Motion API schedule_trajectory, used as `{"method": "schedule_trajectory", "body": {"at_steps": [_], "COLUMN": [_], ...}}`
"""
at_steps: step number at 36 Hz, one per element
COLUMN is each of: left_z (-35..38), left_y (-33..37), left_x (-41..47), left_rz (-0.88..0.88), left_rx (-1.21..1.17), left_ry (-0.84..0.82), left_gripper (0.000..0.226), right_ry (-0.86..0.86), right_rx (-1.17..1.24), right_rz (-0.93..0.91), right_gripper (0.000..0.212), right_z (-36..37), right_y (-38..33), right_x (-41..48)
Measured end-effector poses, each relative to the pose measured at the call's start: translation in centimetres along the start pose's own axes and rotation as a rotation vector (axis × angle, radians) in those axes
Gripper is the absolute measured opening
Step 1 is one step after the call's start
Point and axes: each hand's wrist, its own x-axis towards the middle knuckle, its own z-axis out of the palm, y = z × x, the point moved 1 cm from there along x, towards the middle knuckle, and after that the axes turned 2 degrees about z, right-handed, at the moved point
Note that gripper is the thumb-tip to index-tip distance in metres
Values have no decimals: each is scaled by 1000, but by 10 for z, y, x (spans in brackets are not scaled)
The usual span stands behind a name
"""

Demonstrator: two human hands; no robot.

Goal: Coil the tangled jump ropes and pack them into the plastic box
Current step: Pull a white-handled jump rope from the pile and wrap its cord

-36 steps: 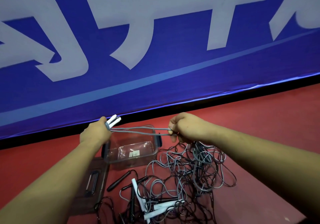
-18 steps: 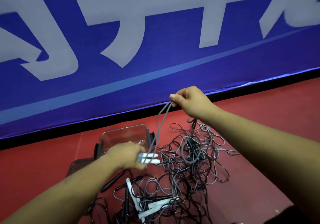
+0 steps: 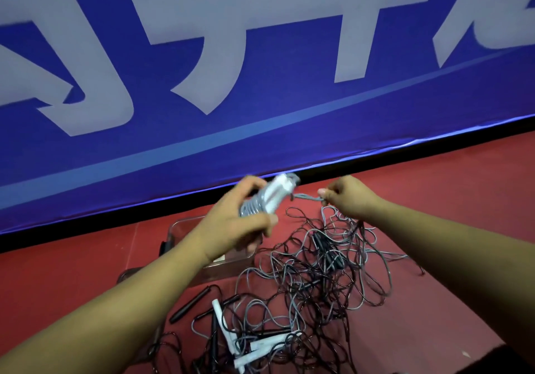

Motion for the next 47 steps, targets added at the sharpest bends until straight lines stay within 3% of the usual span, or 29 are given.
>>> {"method": "schedule_trajectory", "body": {"at_steps": [2,4,7,9,12,15,19,27,31,35,39,43,47], "left_z": [-6,-16,-34,-50,-75,-88,-89,-85,-80,-76,-82,-85,-87], "left_y": [2,6,9,3,-10,-21,-28,-32,-32,-37,-44,-50,-58], "left_x": [6,11,13,14,13,11,12,13,17,20,22,25,28], "left_rz": [2,-4,-54,-129,-233,-269,-289,-349,-355,-390,-411,-435,-442], "left_rx": [-164,-271,-283,-275,-162,-63,154,474,647,631,602,627,898], "left_ry": [141,273,431,506,566,585,575,498,471,475,531,555,532], "left_gripper": [64,63,25,7,10,12,21,27,24,22,22,24,31], "right_ry": [-128,-293,-431,-433,-460,-514,-475,-437,-409,-292,-199,-242,-265], "right_rx": [54,186,293,352,472,436,197,311,123,48,79,172,107], "right_rz": [7,23,-63,-136,-197,-242,-267,-181,-290,-246,-195,-154,-192], "right_gripper": [36,34,22,26,31,24,26,27,24,15,26,29,25], "right_z": [7,12,19,18,14,15,22,18,12,18,16,19,20], "right_y": [-6,-13,-25,-35,-50,-65,-74,-90,-93,-85,-82,-87,-98], "right_x": [-5,-10,-16,-20,-24,-28,-29,-34,-39,-30,-26,-31,-32]}}
